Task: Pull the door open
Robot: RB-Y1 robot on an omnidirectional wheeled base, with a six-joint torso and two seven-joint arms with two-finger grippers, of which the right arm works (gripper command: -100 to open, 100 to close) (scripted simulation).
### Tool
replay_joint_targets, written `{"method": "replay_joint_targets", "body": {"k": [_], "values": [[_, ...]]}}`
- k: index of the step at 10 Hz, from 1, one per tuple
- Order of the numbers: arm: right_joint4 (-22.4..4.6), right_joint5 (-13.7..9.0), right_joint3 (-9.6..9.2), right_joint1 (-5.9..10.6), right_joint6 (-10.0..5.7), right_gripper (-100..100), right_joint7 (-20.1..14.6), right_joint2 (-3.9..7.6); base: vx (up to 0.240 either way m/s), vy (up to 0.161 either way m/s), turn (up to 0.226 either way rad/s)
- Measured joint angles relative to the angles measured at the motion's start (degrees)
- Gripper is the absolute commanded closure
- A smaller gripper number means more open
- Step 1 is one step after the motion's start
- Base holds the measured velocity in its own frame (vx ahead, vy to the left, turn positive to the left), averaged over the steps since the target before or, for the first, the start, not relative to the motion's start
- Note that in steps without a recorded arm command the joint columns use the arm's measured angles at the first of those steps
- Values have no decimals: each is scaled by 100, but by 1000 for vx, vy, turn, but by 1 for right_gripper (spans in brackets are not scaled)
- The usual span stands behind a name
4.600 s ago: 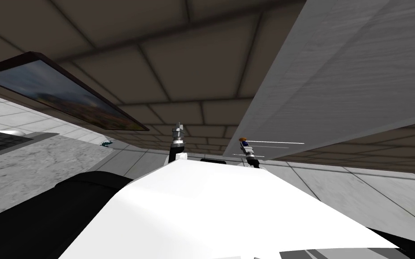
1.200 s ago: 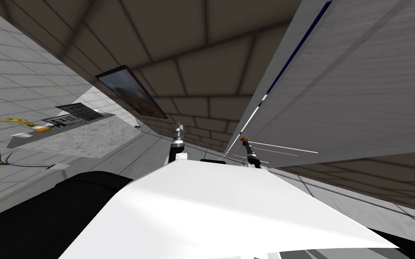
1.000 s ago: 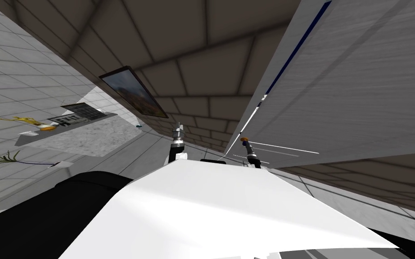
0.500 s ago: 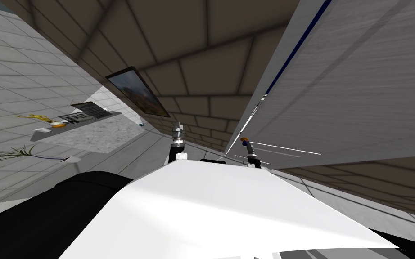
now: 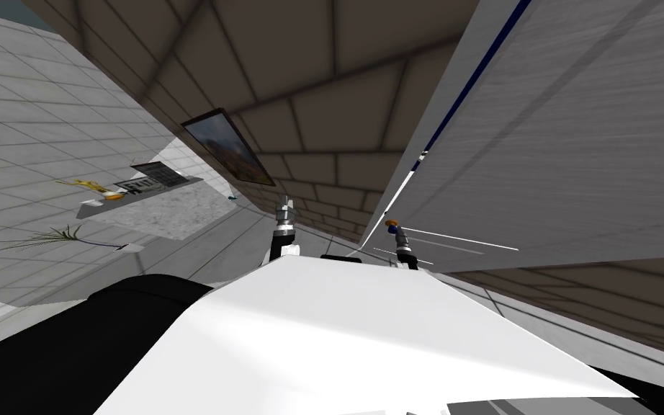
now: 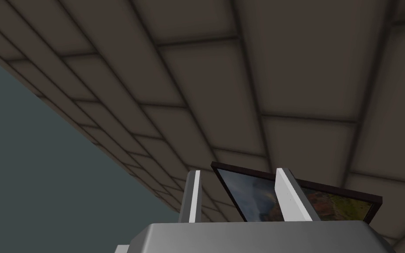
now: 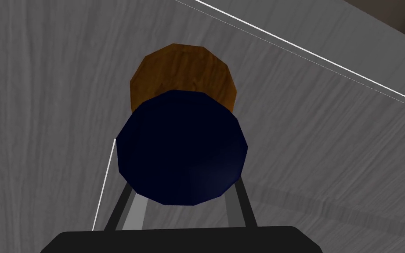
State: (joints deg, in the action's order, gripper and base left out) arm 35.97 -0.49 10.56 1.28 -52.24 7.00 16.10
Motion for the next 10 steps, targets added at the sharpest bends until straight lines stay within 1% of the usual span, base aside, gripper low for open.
{"method": "replay_joint_targets", "body": {"k": [1,2,3,4,5,6,7,8,9,10], "values": [[-36,-25,-9,29,4,100,-115,3,-27,-14,42],[-145,-74,-18,83,-43,100,-262,16,-46,-24,89],[-40,-142,-30,21,-1,100,-421,6,-40,-20,43],[-97,-174,-40,55,-11,100,-559,13,-35,-13,49],[-93,-225,-52,48,-1,100,-716,14,-24,-13,30],[-129,-252,-56,55,-24,100,-823,6,-33,-13,58],[-45,-300,-71,2,19,100,-972,6,-46,-27,95],[17,-369,-82,-22,81,100,-1129,-3,-36,-24,64],[50,-400,-94,-40,111,100,-1274,3,-38,-21,63],[-17,-450,-108,-5,91,100,-1438,12,-27,-13,14]]}}
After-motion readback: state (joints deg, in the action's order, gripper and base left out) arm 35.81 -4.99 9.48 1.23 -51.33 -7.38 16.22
